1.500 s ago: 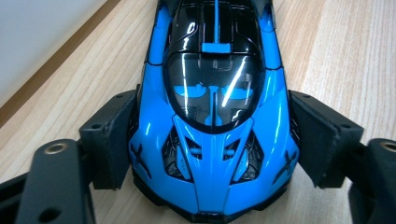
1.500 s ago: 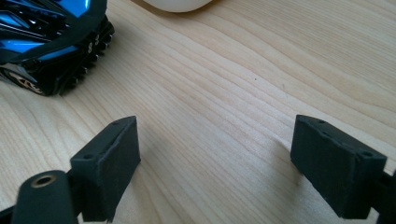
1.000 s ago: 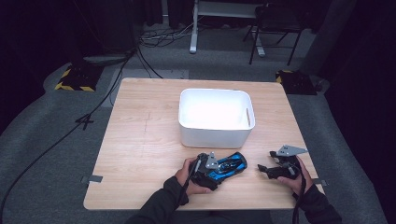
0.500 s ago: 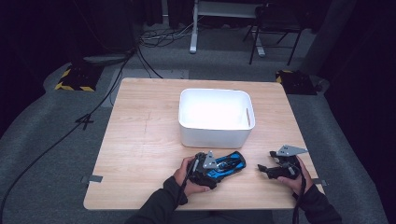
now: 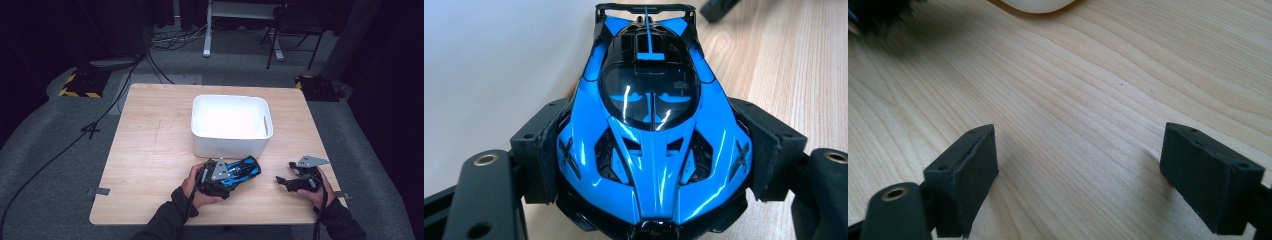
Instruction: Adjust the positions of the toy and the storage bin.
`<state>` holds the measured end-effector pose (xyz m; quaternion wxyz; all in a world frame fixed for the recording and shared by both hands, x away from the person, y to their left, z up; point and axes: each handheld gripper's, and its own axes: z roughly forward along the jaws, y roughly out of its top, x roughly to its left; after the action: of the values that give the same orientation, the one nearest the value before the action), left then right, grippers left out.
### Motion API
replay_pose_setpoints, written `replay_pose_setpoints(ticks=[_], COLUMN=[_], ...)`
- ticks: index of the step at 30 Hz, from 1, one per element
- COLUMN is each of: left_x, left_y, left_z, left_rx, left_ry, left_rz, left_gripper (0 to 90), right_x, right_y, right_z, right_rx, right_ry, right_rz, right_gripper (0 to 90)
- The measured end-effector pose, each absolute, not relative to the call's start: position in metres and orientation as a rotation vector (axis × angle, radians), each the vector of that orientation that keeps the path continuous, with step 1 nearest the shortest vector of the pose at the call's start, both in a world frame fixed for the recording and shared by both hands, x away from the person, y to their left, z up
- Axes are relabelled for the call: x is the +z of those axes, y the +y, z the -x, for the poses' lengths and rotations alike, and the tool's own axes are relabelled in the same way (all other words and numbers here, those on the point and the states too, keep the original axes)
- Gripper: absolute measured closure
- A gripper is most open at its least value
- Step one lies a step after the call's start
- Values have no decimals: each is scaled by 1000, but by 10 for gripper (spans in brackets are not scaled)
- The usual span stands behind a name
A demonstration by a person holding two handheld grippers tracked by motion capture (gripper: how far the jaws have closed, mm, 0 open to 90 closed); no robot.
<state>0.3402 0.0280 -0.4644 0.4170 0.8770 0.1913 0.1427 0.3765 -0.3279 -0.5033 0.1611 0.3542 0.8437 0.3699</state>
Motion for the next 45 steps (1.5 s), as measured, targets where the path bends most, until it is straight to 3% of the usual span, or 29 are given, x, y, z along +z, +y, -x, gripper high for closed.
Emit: replay_pose_setpoints(ticks=[6,31,41,45], left_x=[-453,-420,-418,-421], left_y=[38,75,102,118], left_z=[-337,-314,-303,-296], left_rx=[388,400,443,455], left_ry=[513,477,521,562], left_rz=[-2122,-2052,-2061,-2074], left_gripper=[247,247,247,247], right_x=[-503,-503,-495,-474], right_y=[-328,-328,-331,-333], right_z=[-377,-376,-377,-383], right_rx=[1056,1060,1091,1193], right_ry=[2409,2407,2336,2254], right_rz=[-1011,-1016,-1019,-1052], right_gripper=[156,157,209,240])
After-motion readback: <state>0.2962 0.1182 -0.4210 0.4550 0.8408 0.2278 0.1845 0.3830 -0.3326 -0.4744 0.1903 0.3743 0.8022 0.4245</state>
